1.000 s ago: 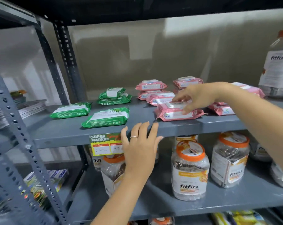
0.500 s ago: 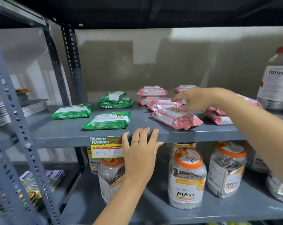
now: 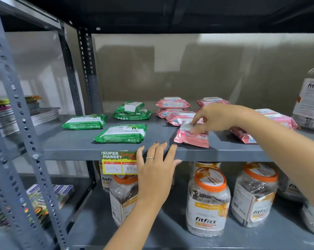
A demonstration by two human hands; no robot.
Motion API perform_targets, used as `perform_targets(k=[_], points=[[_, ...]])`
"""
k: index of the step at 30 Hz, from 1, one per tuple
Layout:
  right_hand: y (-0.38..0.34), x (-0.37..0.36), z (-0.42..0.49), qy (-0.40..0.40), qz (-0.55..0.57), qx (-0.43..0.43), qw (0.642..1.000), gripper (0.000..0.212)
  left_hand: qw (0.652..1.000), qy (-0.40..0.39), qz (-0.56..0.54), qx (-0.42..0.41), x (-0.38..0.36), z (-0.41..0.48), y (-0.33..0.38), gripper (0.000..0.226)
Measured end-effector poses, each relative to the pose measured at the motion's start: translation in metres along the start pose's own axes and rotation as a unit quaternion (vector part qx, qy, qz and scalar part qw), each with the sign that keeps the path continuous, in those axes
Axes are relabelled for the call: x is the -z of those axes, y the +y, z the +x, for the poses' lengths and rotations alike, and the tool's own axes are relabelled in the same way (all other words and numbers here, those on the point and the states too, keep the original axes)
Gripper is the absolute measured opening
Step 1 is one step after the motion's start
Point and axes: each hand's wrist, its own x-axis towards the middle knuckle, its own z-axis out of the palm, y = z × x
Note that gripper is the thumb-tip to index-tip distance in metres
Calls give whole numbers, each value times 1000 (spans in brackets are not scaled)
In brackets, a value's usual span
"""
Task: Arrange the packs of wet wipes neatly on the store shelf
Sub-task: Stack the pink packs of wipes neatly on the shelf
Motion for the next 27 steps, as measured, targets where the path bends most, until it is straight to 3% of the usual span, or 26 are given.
perform_targets(k=[3, 6, 9, 14, 27], points=[[2, 8, 2, 7, -43, 3, 999, 30, 1000, -2, 0, -1, 1, 0, 0, 37], [4, 10, 1, -79, -36, 2, 996, 71, 1000, -2, -1, -1, 1, 0, 0, 37], [1, 7, 2, -126, 10, 14, 992, 81, 1000, -3, -4, 0, 1, 0, 0, 37], [5, 9, 8, -110, 39, 9, 993, 68, 1000, -4, -6, 3, 1, 0, 1, 37], [1, 0, 17, -31, 22, 16, 999, 79, 1000, -12, -10, 9, 2, 0, 1, 37]])
